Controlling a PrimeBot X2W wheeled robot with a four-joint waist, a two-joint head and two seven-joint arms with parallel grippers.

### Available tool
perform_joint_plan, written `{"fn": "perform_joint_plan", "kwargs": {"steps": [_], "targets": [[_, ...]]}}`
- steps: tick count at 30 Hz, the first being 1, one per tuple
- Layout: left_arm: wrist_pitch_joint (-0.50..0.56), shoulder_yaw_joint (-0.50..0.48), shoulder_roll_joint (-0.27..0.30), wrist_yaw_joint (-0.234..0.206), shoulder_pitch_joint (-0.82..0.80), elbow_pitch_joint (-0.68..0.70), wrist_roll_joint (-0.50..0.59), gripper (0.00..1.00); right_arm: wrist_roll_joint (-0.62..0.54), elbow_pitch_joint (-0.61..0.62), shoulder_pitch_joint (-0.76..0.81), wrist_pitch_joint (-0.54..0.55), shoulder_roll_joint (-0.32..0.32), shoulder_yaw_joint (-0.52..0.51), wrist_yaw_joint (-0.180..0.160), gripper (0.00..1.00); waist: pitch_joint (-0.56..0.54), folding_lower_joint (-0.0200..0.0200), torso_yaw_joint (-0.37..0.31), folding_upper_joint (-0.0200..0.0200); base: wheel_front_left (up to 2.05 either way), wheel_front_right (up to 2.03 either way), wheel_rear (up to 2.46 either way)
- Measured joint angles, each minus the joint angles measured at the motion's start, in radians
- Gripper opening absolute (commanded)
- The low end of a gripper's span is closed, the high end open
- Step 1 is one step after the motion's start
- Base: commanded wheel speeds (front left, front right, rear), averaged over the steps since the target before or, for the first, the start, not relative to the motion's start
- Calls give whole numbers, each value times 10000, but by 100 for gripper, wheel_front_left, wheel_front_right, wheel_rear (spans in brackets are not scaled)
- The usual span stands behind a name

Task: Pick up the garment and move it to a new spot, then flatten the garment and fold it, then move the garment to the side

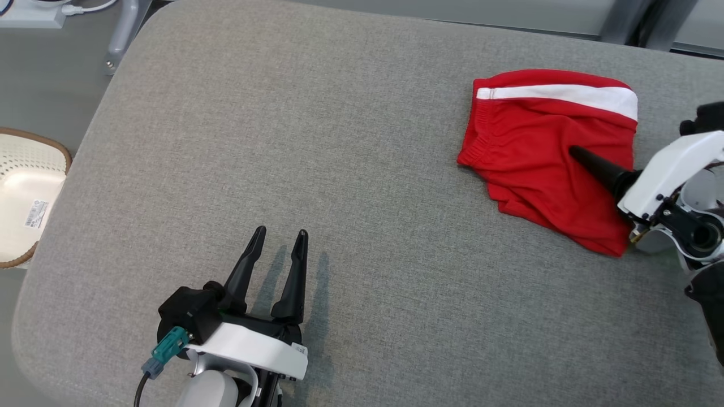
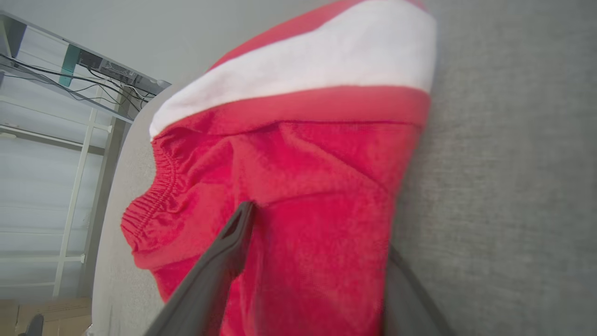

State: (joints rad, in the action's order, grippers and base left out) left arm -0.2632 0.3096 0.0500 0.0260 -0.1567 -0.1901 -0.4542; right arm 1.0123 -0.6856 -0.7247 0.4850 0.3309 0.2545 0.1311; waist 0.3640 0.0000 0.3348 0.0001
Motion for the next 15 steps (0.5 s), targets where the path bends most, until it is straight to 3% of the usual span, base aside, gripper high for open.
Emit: {"fn": "perform_joint_plan", "kwargs": {"steps": [7, 8, 9, 10, 11, 12, 15], "targets": [[0, 13, -6, 6, -4, -38, 50, 100, 75, -71, -237, 71, -132, 464, -2, 100, 25, 0, 111, 0, 0, 0, 0], [0, 23, -4, 6, -4, -35, 50, 100, 52, -81, -258, 36, -123, 541, 0, 93, 27, 0, 119, 0, 0, 0, 0], [0, 46, -2, 6, -4, -31, 50, 100, -102, -84, -290, -67, -75, 713, 0, 67, 28, 0, 125, 0, 0, 0, 0], [0, 82, -2, 6, -7, -25, 48, 100, -334, -65, -323, -199, -2, 913, 0, 35, 29, -1, 131, 0, 0, 0, 0], [0, 136, -6, 6, -10, -15, 46, 100, -456, -61, -347, -360, 40, 1074, 0, 23, 31, 0, 131, 0, 0, 0, 0], [0, 178, -8, 6, -19, -6, 40, 100, -470, -59, -348, -487, 58, 1147, 0, 0, 30, 0, 128, 0, 0, 0, 0], [0, 257, -6, 6, -108, 35, 31, 100, -464, -105, -349, -704, 115, 1388, -2, 0, -18, -1, 95, 0, 0, 0, 0]]}}
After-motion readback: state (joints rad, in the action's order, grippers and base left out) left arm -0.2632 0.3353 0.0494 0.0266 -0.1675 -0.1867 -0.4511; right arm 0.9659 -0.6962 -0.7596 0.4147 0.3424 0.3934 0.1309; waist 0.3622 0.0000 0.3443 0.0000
